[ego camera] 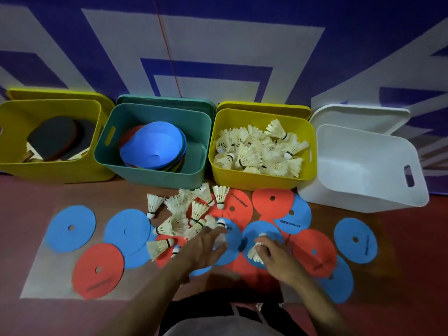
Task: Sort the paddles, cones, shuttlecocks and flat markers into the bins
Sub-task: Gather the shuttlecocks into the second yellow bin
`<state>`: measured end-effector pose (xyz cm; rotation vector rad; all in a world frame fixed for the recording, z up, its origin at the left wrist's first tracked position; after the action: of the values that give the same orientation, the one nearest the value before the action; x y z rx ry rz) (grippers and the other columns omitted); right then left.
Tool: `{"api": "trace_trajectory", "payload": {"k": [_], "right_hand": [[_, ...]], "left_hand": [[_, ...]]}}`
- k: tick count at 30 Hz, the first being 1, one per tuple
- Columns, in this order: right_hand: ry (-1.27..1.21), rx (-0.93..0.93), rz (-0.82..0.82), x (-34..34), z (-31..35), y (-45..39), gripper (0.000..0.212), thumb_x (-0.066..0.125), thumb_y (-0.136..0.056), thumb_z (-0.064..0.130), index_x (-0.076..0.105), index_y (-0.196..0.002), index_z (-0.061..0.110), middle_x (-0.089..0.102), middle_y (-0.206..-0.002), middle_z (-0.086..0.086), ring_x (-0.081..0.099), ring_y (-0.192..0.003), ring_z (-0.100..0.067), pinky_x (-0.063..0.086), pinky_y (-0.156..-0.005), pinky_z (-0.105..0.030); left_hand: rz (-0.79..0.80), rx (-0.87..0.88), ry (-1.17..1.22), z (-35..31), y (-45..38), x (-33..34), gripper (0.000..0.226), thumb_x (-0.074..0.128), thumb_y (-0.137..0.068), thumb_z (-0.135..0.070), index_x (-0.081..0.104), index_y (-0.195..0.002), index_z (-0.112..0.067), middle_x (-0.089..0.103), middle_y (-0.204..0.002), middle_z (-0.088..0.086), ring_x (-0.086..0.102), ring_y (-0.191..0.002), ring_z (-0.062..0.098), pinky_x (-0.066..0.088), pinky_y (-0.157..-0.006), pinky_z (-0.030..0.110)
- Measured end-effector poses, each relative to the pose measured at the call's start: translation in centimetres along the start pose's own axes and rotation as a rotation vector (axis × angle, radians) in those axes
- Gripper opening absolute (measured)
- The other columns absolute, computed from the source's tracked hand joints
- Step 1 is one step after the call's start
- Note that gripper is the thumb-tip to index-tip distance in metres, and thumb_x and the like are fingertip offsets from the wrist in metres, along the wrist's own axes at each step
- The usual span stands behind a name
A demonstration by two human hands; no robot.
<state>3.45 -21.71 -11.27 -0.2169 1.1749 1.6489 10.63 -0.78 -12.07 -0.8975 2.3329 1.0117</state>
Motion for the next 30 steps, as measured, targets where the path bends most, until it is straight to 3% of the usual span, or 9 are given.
{"api": "trace_trajectory", "payload": {"k": [4, 9, 15, 19, 23, 25, 27, 28, 30], "right_hand": [[-0.179, 0.0, -0.169, -4.7, -0.2, 1.1, 0.021, 0.047, -0.101, 0.034, 0.054, -0.12, 0.039, 0.058, -0.121, 0.004, 0.057, -0.111, -0.014, 0.044, -0.098, -0.033], [-0.219, -0.074, -0.296, -8.8, 0.5, 0.7, 0.023, 0.038, -0.091, 0.058, 0.049, -0.111, 0.058, 0.063, -0.109, 0.005, 0.059, -0.103, -0.009, 0.048, -0.095, -0.034], [-0.116, -0.179, -0.252, -11.1, 1.0, -0.2, 0.024, 0.041, -0.098, 0.052, 0.047, -0.121, 0.054, 0.06, -0.113, 0.008, 0.054, -0.11, -0.006, 0.046, -0.098, -0.031], [-0.049, -0.226, -0.201, -12.7, 0.9, -0.7, 0.027, 0.037, -0.097, 0.056, 0.045, -0.123, 0.055, 0.057, -0.122, 0.007, 0.051, -0.115, -0.005, 0.043, -0.1, -0.028], [-0.042, -0.251, -0.199, -14.4, 0.2, -0.6, 0.03, 0.041, -0.101, 0.048, 0.047, -0.13, 0.048, 0.054, -0.128, 0.009, 0.048, -0.122, -0.008, 0.04, -0.104, -0.027], [-0.044, -0.26, -0.197, -15.0, -0.2, -0.6, 0.03, 0.042, -0.102, 0.045, 0.049, -0.131, 0.047, 0.053, -0.13, 0.011, 0.047, -0.124, -0.008, 0.038, -0.103, -0.025], [-0.07, -0.255, -0.188, -15.3, -0.6, -0.5, 0.029, 0.042, -0.102, 0.044, 0.049, -0.131, 0.047, 0.052, -0.129, 0.014, 0.048, -0.123, -0.007, 0.039, -0.103, -0.024], [-0.085, -0.253, -0.183, -15.4, -0.8, -0.4, 0.029, 0.041, -0.102, 0.045, 0.048, -0.131, 0.048, 0.052, -0.128, 0.015, 0.048, -0.121, -0.006, 0.04, -0.102, -0.025], [-0.104, -0.249, -0.171, -15.2, -1.0, -0.1, 0.029, 0.041, -0.102, 0.045, 0.047, -0.131, 0.05, 0.052, -0.12, 0.017, 0.05, -0.116, -0.004, 0.04, -0.099, -0.024]], "left_hand": [[-0.079, 0.158, 0.054, -6.1, -1.3, -6.2, 0.042, 0.048, -0.092, -0.055, 0.044, -0.132, -0.046, 0.057, -0.124, -0.003, 0.06, -0.107, 0.015, 0.05, -0.092, 0.031], [-0.228, 0.236, 0.053, -11.9, -3.9, -14.0, 0.039, 0.048, -0.095, -0.053, 0.045, -0.133, -0.045, 0.052, -0.129, -0.002, 0.057, -0.113, 0.016, 0.045, -0.098, 0.035], [-0.256, 0.071, 0.056, -13.2, -8.1, -18.1, 0.047, 0.043, -0.1, -0.051, 0.039, -0.142, -0.031, 0.045, -0.143, 0.01, 0.071, -0.08, 0.018, 0.051, -0.071, 0.028], [-0.162, -0.026, -0.013, -12.4, -11.1, -16.2, 0.052, 0.045, -0.099, -0.05, 0.034, -0.146, -0.029, 0.045, -0.143, 0.017, 0.072, -0.06, 0.014, 0.058, -0.063, 0.031], [-0.081, -0.088, -0.006, -10.2, -13.0, -13.3, 0.056, 0.048, -0.097, -0.05, 0.032, -0.147, -0.03, 0.022, -0.158, 0.019, 0.073, -0.06, 0.013, 0.056, -0.069, 0.029], [-0.088, -0.111, 0.008, -9.6, -13.2, -12.9, 0.059, 0.049, -0.095, -0.052, 0.03, -0.148, -0.036, 0.017, -0.16, 0.02, 0.075, -0.073, 0.015, 0.057, -0.084, 0.034], [-0.128, -0.119, -0.041, -10.0, -12.8, -12.9, 0.063, 0.05, -0.096, -0.05, 0.025, -0.152, -0.036, 0.02, -0.159, 0.022, 0.065, -0.113, 0.024, 0.044, -0.106, 0.038], [-0.142, -0.111, -0.06, -10.5, -12.6, -12.9, 0.064, 0.051, -0.098, -0.047, 0.023, -0.154, -0.034, 0.023, -0.159, 0.023, 0.053, -0.129, 0.029, 0.037, -0.11, 0.038], [-0.162, -0.109, -0.065, -11.5, -12.3, -12.9, 0.067, 0.051, -0.099, -0.043, 0.02, -0.156, -0.028, 0.022, -0.159, 0.022, 0.043, -0.137, 0.034, 0.035, -0.11, 0.037]]}}
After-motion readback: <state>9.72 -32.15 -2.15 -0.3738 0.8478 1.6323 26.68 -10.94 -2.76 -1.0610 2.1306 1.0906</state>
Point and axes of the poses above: each hand's wrist, its own y-axis away from the middle knuckle, its own x-axis out of the palm, z = x × y, the point moved 8 cm from there along -y, towards the middle knuckle
